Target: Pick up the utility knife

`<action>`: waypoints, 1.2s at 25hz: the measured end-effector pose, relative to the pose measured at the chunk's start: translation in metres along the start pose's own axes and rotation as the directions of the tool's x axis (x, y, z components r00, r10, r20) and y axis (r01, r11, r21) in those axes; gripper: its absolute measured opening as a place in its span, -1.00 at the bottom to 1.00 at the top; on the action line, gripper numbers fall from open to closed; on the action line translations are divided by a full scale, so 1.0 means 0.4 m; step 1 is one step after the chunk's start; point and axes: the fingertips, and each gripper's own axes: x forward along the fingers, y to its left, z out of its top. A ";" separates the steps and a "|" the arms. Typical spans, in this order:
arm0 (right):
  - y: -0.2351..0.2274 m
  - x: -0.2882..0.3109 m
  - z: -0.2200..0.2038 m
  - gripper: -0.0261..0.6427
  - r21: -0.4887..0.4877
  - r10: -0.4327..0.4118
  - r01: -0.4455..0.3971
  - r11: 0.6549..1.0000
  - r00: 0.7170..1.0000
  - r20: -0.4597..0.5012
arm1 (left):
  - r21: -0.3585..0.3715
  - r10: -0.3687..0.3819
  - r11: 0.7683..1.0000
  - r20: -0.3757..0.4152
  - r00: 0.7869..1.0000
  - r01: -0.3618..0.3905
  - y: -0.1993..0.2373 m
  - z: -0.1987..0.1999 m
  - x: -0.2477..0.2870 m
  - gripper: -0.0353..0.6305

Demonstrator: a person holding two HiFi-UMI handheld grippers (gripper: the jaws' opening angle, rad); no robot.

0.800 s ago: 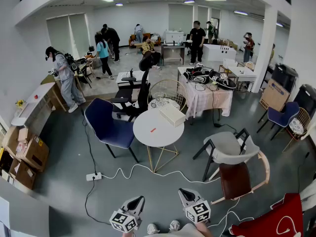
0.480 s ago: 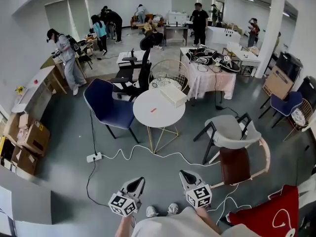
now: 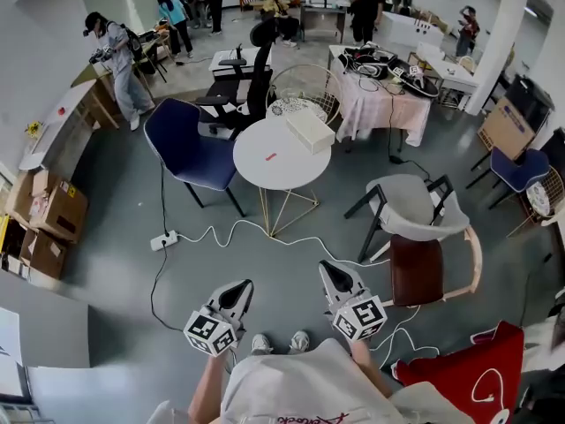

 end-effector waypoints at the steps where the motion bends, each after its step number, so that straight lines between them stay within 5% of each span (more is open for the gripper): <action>1: -0.008 -0.005 0.010 -0.87 -0.004 0.005 -0.005 1.000 1.000 0.015 | 0.011 0.002 1.000 -0.005 1.000 -0.001 -0.005 -0.001 0.004 -0.86; 8: -0.067 -0.031 0.035 -0.87 0.043 0.066 -0.069 0.997 0.996 0.059 | 0.013 0.028 1.000 0.000 1.000 -0.028 -0.027 -0.010 0.038 -0.86; 17: -0.026 0.015 0.014 -0.87 0.048 0.224 -0.223 0.974 0.975 -0.007 | 0.009 0.020 1.000 0.008 1.000 -0.020 -0.026 -0.003 0.095 -0.86; 23: -0.077 0.070 0.013 -0.87 0.065 0.194 -0.195 0.979 0.981 0.026 | 0.006 0.004 1.000 0.011 1.000 -0.005 0.020 0.002 0.153 -0.85; 30: -0.115 0.207 -0.027 -0.87 -0.012 0.197 -0.198 0.980 0.976 -0.090 | -0.033 0.007 0.999 0.007 1.000 -0.007 0.153 0.008 0.225 -0.86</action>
